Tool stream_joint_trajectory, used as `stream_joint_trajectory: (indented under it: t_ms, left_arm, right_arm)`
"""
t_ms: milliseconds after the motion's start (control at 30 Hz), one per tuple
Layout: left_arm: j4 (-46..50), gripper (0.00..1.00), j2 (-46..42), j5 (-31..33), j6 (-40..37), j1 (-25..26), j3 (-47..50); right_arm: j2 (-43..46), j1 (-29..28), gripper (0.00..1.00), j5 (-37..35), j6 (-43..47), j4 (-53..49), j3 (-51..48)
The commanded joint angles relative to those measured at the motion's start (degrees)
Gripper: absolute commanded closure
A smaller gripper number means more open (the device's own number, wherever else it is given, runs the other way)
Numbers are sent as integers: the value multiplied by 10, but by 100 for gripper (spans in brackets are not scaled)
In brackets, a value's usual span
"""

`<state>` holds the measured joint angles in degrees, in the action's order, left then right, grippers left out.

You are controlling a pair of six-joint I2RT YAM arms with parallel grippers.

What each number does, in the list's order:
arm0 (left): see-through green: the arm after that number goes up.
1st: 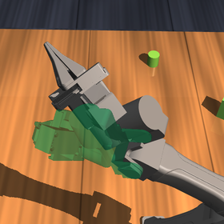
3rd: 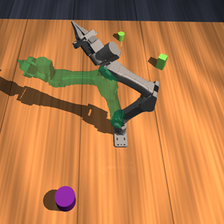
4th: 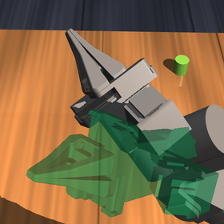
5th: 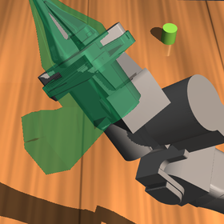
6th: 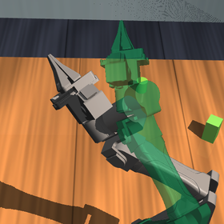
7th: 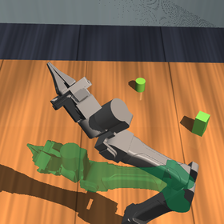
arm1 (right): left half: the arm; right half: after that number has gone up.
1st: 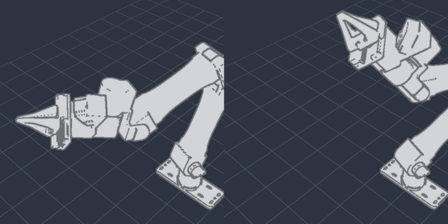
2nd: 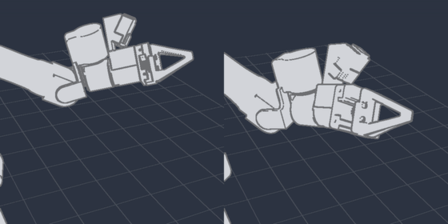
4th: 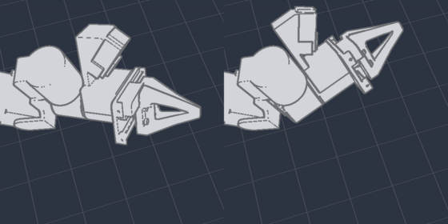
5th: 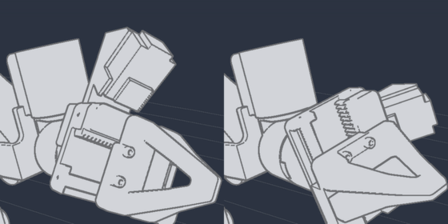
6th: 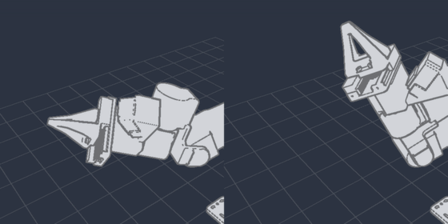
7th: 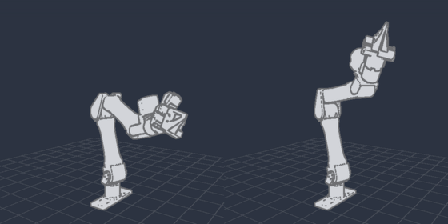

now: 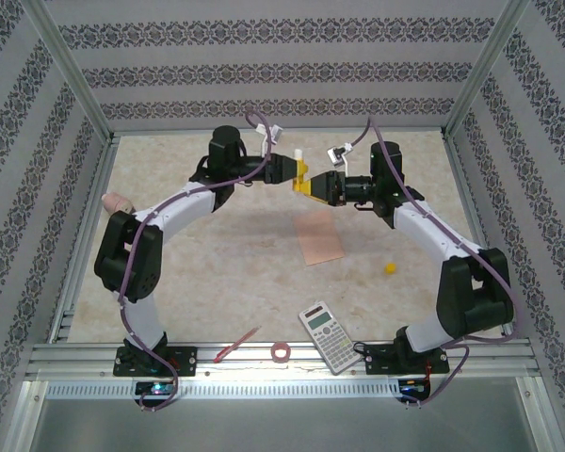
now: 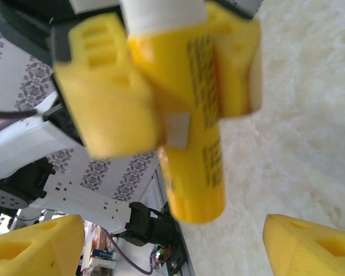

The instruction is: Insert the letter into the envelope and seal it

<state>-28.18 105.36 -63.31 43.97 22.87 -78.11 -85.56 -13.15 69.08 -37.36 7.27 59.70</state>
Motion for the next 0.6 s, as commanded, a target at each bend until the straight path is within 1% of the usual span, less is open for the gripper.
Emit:
stream_joint_trajectory:
  t_ms: [0,133,267,367,567]
  left_arm:
    - [-81,99,-8,-24,48,-14,-18]
    - [-34,99,-24,-18,11,-15,-23]
    - [-42,99,-33,-30,17,-15,-21]
    - [-85,99,-36,-47,48,-15,-18]
    - [-199,99,-36,-71,138,-15,-13]
  right_arm:
    - [22,-13,19,-5,17,7,18]
    - [25,-28,19,-25,21,9,26]
    - [19,-34,20,-23,20,17,40]
    - [15,-37,20,-30,31,12,51]
    - [15,-40,20,-43,39,14,60]
